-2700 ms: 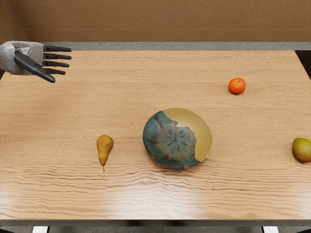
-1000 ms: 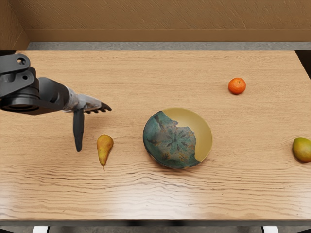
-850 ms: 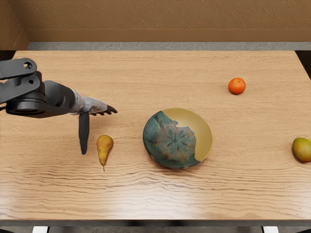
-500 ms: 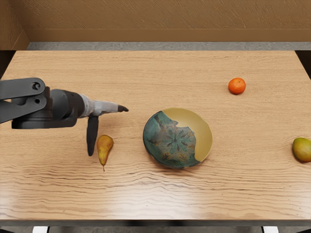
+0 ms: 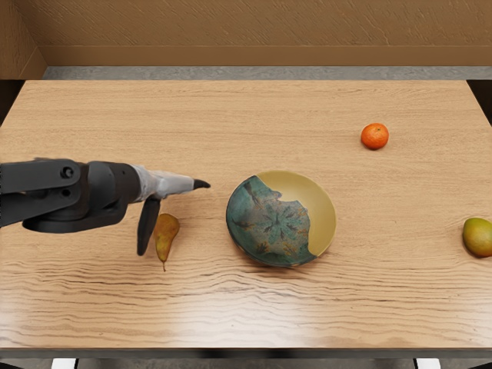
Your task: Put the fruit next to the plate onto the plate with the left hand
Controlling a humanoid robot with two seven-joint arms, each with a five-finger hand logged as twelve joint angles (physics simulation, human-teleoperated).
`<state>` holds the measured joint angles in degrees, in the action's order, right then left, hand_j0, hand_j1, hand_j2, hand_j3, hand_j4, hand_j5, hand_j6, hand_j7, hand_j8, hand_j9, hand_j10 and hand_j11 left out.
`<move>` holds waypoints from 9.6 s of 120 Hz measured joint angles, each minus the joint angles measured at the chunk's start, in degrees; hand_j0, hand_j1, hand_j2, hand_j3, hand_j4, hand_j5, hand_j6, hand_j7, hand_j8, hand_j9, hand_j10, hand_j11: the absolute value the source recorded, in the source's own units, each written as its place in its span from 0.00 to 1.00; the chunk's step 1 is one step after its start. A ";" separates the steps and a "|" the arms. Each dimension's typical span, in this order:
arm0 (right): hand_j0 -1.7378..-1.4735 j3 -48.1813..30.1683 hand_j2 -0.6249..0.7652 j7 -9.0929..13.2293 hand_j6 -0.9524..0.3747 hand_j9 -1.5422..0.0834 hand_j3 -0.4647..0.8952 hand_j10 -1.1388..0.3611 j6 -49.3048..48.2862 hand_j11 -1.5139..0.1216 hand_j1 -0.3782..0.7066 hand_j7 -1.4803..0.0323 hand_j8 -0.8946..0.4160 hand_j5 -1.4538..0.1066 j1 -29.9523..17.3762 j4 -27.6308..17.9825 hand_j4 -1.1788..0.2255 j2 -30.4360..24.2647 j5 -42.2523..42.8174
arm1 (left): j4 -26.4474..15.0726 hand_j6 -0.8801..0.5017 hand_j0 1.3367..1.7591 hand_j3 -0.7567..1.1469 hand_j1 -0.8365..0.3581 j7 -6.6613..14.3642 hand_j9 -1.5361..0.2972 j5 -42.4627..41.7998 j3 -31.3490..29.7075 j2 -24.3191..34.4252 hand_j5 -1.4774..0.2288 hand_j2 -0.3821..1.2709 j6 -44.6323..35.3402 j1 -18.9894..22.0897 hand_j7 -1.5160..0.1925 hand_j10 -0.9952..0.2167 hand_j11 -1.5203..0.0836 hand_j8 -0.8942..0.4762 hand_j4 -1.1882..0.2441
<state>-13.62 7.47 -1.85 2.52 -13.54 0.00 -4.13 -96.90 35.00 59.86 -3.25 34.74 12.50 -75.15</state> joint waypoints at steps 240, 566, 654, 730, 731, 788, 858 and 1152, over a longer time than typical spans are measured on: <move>0.30 0.09 0.45 0.00 0.70 0.93 0.34 0.74 0.00 0.90 0.06 0.96 0.66 0.91 1.00 0.00 0.82 0.00 0.00 | 0.57 0.61 0.76 0.40 0.96 0.00 0.81 22.49 -5.01 -6.28 0.84 0.24 5.14 2.55 0.86 0.79 0.92 0.62 0.80; 0.30 0.18 0.45 0.00 0.70 0.93 0.34 0.74 0.00 0.90 0.06 0.96 0.66 0.91 1.35 0.26 0.82 0.00 0.00 | -0.53 0.39 0.76 0.40 0.65 0.00 0.60 23.52 -4.93 -5.03 0.61 0.27 3.58 2.20 0.63 0.54 0.67 0.40 0.59; 0.30 0.18 0.45 0.00 0.70 0.93 0.34 0.74 0.00 0.90 0.06 0.96 0.66 0.91 1.35 0.35 0.82 0.00 0.00 | -0.90 0.32 0.75 0.40 0.49 0.08 0.51 23.37 -4.83 -4.94 0.51 0.42 4.05 2.37 0.53 0.45 0.58 0.32 0.52; 0.30 0.18 0.45 0.00 0.70 0.93 0.34 0.74 0.00 0.90 0.06 0.96 0.66 0.91 1.35 0.44 0.82 0.00 0.00 | -1.01 0.24 0.76 0.40 0.40 0.05 0.46 22.63 -4.89 -4.68 0.45 0.54 4.17 2.46 0.48 0.37 0.52 0.25 0.45; 0.30 0.18 0.45 0.00 0.70 0.93 0.34 0.74 0.00 0.90 0.06 0.96 0.66 0.91 1.35 0.44 0.82 0.00 0.00 | -1.01 0.24 0.76 0.40 0.40 0.05 0.46 22.59 -4.89 -4.68 0.45 0.54 4.18 2.46 0.48 0.37 0.52 0.25 0.45; 0.30 0.18 0.45 0.00 0.70 0.93 0.34 0.74 0.00 0.90 0.06 0.96 0.66 0.91 1.35 0.44 0.82 0.00 0.00 | -1.00 0.22 0.75 0.40 0.43 0.02 0.36 20.44 -4.69 -4.06 0.38 0.52 5.62 2.41 0.39 0.26 0.41 0.26 0.34; 0.30 0.18 0.45 0.00 0.70 0.93 0.34 0.74 0.00 0.90 0.06 0.96 0.66 0.91 1.35 0.44 0.82 0.00 0.00 | -0.72 0.17 0.76 0.40 0.42 -0.01 0.30 17.94 -3.11 -3.58 0.29 0.67 7.33 1.95 0.32 0.22 0.33 0.20 0.31; 0.30 0.43 0.45 0.00 0.70 0.93 0.34 0.74 0.00 0.90 0.06 0.96 0.66 0.91 1.35 0.36 0.82 0.00 0.00 | 20.30 0.24 0.74 0.40 0.26 0.02 0.22 -3.40 9.59 -23.43 0.18 0.91 21.42 -18.80 0.22 0.13 0.24 0.23 0.25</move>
<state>-13.19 7.47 -1.85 3.87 -13.18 0.00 -4.13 -76.61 35.02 56.47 6.34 11.30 33.92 -93.94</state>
